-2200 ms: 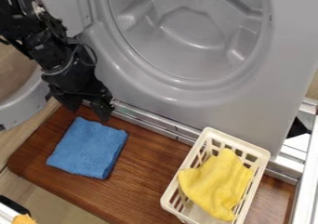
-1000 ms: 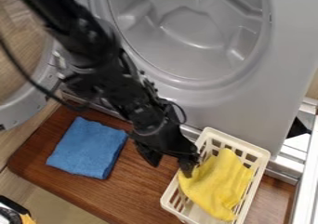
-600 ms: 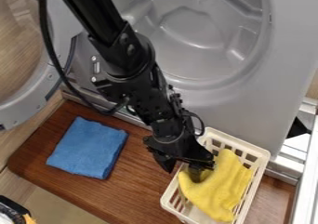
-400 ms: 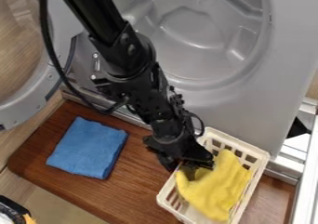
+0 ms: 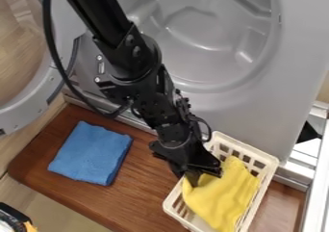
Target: Move the white basket to the middle of the table
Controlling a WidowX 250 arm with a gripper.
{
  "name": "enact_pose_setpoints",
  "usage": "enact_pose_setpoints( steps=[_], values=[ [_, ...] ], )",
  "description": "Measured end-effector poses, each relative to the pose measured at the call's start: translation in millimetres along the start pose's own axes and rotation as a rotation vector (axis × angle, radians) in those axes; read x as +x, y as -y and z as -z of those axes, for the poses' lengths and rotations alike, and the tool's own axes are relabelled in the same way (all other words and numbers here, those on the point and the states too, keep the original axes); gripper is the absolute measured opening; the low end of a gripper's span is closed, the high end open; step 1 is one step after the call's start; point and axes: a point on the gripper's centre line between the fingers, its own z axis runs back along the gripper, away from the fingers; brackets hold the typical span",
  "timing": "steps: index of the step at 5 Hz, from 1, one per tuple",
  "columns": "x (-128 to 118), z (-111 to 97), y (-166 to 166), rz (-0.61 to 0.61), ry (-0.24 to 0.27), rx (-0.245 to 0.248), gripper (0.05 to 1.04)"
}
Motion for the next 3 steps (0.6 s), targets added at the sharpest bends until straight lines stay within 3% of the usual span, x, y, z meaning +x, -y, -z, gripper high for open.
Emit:
enact_pose_setpoints(
  steps=[1, 3],
  values=[
    [-2.3, -2.6, -1.0, 0.004, 0.0, -0.005, 0.108],
    [-2.2, -37.4, -4.9, 0.014, 0.045, 0.002, 0.102]
  ],
)
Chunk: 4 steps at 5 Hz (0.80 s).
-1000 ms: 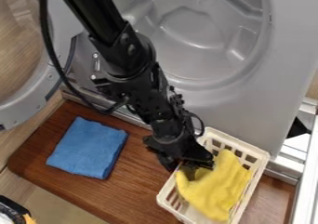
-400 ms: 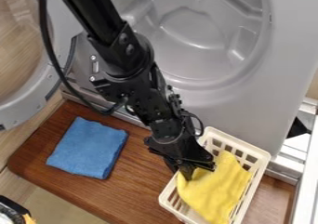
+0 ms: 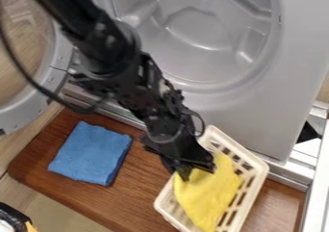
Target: Move the white basket to the middle of the table
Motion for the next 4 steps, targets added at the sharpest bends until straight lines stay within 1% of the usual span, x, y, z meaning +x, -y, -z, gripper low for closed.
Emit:
enact_pose_setpoints(
  steps=[1, 2, 3, 4],
  values=[
    [0.7, -18.9, -13.6, -0.022, 0.013, 0.001, 0.102],
    [-1.8, -28.6, -41.7, -0.078, 0.011, 0.013, 0.102],
    [-6.4, -32.7, -66.9, -0.125, 0.018, 0.027, 0.102],
    [-10.7, -28.2, -81.5, -0.136, 0.015, 0.025, 0.102]
  ],
)
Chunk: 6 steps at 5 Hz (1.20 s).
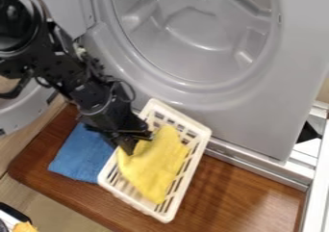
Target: Move the white basket to the middle of the table
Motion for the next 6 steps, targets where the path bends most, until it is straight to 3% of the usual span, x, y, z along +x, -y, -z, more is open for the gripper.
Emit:
enact_pose_setpoints(
  steps=[1, 3, 4, 6],
  values=[
    [-6.3, 13.6, -5.4, -0.019, -0.011, -0.038, 0.102],
    [-17.2, 40.0, -9.8, -0.064, -0.06, -0.049, 0.139],
    [-20.8, 40.4, -9.8, -0.057, -0.095, -0.025, 0.345],
    [-18.7, 31.5, -5.7, -0.033, -0.115, 0.018, 0.941]
  ],
)
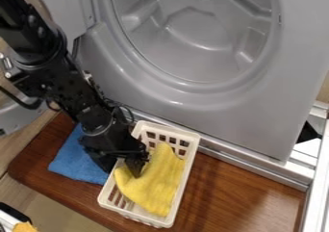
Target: Move the white basket to the middle of the table
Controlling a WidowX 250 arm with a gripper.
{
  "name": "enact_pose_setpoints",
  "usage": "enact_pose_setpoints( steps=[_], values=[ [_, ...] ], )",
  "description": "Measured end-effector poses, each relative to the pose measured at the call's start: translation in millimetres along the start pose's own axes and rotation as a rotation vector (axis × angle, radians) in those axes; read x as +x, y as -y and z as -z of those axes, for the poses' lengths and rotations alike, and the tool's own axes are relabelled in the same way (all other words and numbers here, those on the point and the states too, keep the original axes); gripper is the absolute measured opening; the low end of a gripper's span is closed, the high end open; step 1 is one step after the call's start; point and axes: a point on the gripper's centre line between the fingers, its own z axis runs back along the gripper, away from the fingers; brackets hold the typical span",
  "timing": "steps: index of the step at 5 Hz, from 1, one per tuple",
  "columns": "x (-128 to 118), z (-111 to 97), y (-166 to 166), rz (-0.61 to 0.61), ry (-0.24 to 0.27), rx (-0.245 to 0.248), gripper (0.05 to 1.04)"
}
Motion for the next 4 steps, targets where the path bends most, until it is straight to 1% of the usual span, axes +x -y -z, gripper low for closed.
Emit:
enact_pose_setpoints(
  steps=[1, 2, 3, 4],
  values=[
    [0.3, -11.9, -1.4, 0.015, -0.015, 0.05, 1.009],
    [4.8, -32.5, -2.2, 0.049, -0.006, 0.134, 1.003],
    [13.1, -63.5, -0.3, 0.106, 0.044, 0.196, 1.0],
    [13.1, -64.1, -0.7, 0.105, 0.043, 0.198, 1.0]
  ],
)
